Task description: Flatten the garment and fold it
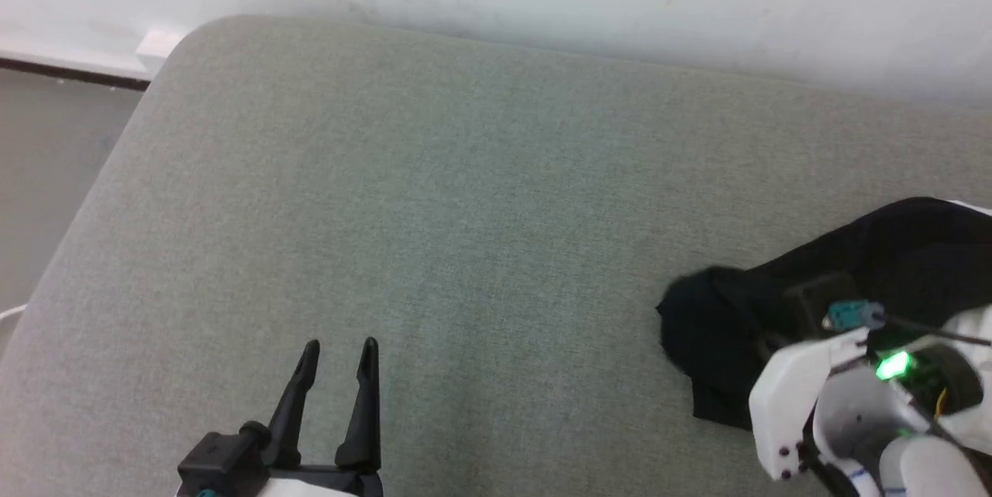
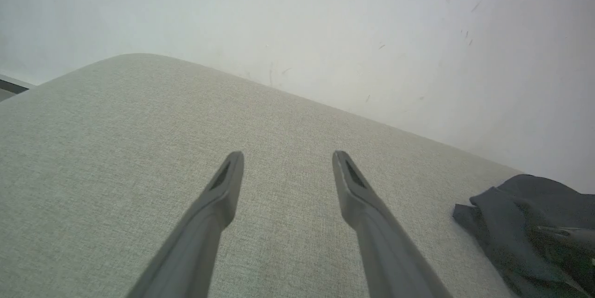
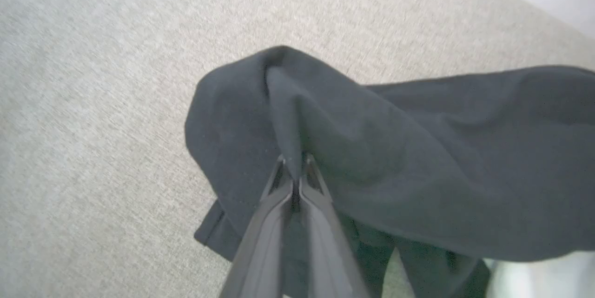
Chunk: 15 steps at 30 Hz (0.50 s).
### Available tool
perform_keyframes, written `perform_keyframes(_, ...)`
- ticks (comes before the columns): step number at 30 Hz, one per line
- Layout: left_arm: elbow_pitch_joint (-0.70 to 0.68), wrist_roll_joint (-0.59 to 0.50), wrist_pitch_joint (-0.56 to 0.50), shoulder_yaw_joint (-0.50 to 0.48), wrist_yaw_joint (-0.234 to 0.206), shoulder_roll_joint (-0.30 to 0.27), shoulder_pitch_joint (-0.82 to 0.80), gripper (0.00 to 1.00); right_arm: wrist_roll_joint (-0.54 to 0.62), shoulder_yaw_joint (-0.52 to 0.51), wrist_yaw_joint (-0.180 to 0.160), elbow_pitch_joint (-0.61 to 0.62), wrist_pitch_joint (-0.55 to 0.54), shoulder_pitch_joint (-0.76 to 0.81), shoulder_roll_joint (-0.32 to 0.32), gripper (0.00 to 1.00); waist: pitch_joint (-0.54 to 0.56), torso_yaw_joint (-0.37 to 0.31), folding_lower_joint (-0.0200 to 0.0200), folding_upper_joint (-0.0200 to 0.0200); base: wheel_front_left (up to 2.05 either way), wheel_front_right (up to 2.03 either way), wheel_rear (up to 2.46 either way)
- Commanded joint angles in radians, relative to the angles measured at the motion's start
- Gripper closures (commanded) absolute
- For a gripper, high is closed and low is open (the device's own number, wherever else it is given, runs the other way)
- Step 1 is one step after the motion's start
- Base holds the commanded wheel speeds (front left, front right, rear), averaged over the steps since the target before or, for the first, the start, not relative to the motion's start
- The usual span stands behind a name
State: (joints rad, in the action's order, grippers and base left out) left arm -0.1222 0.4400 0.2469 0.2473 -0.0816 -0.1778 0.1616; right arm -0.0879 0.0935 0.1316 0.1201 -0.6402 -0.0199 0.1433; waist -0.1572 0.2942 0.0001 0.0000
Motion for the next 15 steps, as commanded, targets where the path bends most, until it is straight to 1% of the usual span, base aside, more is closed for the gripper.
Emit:
perform_keyframes(1,0.002,0.005,0.005,-0.003,-0.004,0.004,-0.001,0.0,-0.002,0.002,-0.001,0.017,0.007,-0.029,0.007,1.0,0.019,-0.017,-0.0001,0.0,0.0,0.0,0.0)
perform_keyframes(3,0.002,0.006,0.006,-0.006,-0.006,0.006,0.004,0.0,-0.009,0.007,-0.001,0.047,0.006,-0.064,0.025,1.0,0.032,-0.03,-0.0001,0.0,0.0,0.0,0.0)
perform_keyframes(7,-0.002,0.007,0.008,-0.009,-0.007,0.009,0.009,0.0,-0.024,0.017,-0.001,0.097,-0.018,-0.177,0.087,1.0,0.038,-0.049,-0.0001,0.0,0.0,0.0,0.0)
perform_keyframes(11,-0.011,0.008,0.009,-0.01,-0.003,0.013,-0.005,0.0,-0.028,0.016,-0.001,0.118,-0.054,-0.347,0.169,1.0,0.006,-0.055,-0.0001,0.0,0.0,0.0,0.0)
perform_keyframes(15,-0.012,0.007,0.011,-0.009,0.008,0.016,-0.03,0.0,-0.028,0.028,-0.001,0.079,-0.087,-0.533,0.282,1.0,-0.047,-0.047,-0.0001,0.0,0.0,0.0,0.0)
